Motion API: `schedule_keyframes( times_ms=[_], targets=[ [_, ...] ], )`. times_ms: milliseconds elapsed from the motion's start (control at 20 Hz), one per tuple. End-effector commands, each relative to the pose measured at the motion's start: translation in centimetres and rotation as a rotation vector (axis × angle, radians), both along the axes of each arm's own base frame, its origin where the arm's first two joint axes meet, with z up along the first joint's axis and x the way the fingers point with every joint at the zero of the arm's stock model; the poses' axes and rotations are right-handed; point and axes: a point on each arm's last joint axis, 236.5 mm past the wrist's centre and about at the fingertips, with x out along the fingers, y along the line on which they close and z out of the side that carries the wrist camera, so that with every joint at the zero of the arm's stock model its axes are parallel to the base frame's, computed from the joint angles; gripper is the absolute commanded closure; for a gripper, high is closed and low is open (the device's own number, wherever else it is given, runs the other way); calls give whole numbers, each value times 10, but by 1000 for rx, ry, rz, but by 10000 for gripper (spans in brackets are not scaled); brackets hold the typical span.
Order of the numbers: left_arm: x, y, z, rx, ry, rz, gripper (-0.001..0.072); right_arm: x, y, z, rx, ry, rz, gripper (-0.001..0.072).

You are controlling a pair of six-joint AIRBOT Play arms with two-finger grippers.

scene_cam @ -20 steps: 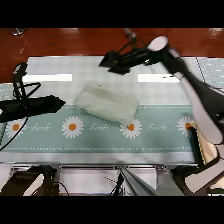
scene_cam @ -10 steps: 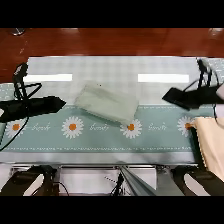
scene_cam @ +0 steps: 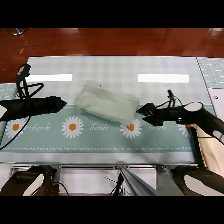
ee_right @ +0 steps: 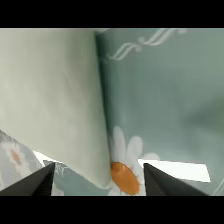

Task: Fold the shirts.

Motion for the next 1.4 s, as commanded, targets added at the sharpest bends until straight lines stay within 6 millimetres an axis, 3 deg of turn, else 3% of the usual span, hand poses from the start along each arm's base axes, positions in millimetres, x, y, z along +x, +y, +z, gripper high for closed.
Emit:
schedule_keyframes(
  times_ms=[0,200,250,300,350,550,700,850,1000,1200,1350],
  targets=[
    [1,0,-6,2,19,0,683,22,35,-21,37,17,79,85],
    [2,0,-8,2,26,0,683,31,65,-31,51,46,165,125],
    [2,0,-8,2,26,0,683,30,73,-31,46,35,201,344],
    [2,0,-8,2,25,1,683,33,77,-26,34,-9,249,649],
    [3,0,-7,2,21,3,683,39,82,-15,35,-62,300,692],
    [3,0,-7,2,18,5,683,69,87,55,-26,-211,480,693],
    [7,-10,2,-74,12,30,683,119,74,142,-116,-384,422,692],
    [6,-14,3,-83,12,22,683,153,32,226,-219,-491,329,692],
    [5,-14,3,-83,16,20,683,153,-21,278,-323,-512,277,692],
    [5,-26,11,-158,25,26,683,139,-117,315,-407,-461,71,692],
    [5,-25,11,-157,25,26,683,102,-184,323,-454,-360,-40,692]
  ],
)
